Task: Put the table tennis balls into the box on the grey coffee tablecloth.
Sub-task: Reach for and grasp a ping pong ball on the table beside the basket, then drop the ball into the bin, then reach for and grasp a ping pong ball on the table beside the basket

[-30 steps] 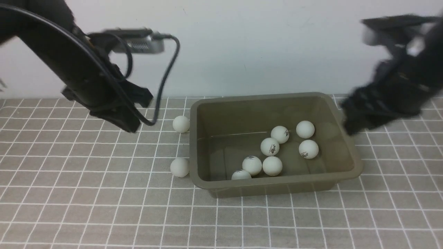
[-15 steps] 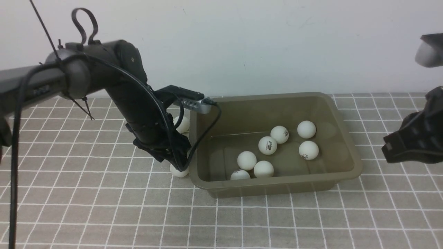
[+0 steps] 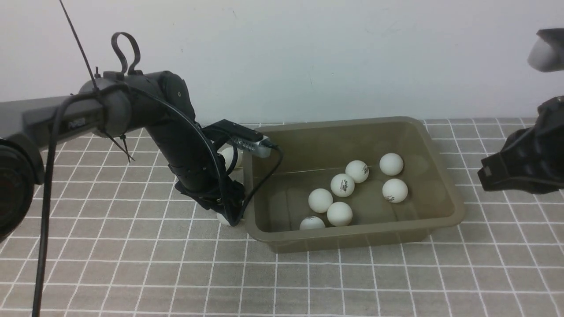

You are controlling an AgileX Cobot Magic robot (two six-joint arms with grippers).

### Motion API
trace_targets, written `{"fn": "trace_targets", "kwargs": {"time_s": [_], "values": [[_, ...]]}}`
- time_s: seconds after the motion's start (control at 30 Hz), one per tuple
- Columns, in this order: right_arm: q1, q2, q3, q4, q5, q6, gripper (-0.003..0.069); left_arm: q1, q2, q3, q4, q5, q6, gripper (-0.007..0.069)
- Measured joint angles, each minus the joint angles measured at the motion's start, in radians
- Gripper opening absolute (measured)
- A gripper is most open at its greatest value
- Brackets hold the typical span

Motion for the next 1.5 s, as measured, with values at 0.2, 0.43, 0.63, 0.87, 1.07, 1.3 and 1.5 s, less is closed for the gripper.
{"fn": "trace_targets", "kwargs": {"time_s": [0.2, 0.43, 0.63, 0.87, 1.07, 1.3, 1.5], "values": [[0.0, 0.0, 0.0, 0.002, -0.007, 0.0, -0.0015, -0.021, 0.029, -0.001, 0.002, -0.031, 0.001, 0.0459], [0.0, 0.0, 0.0, 0.003, -0.009, 0.0, -0.0015, -0.029, 0.024, -0.05, 0.105, 0.043, -0.049, 0.0352], [0.0, 0.0, 0.0, 0.003, -0.011, 0.0, -0.0015, -0.019, -0.096, -0.197, 0.267, 0.228, -0.253, 0.0351], [0.0, 0.0, 0.0, 0.003, -0.029, 0.0, -0.0015, -0.108, -0.171, -0.317, 0.089, 0.166, -0.226, 0.0351], [0.0, 0.0, 0.0, 0.003, -0.033, 0.0, -0.0015, -0.212, -0.074, -0.319, 0.064, 0.101, -0.27, 0.0405], [0.0, 0.0, 0.0, 0.004, -0.034, 0.0, -0.0015, -0.197, -0.056, -0.319, 0.176, 0.06, -0.41, 0.0647], [0.0, 0.0, 0.0, 0.006, -0.038, 0.0, -0.0015, -0.04, -0.061, -0.333, 0.254, 0.063, -0.528, 0.0292]]}}
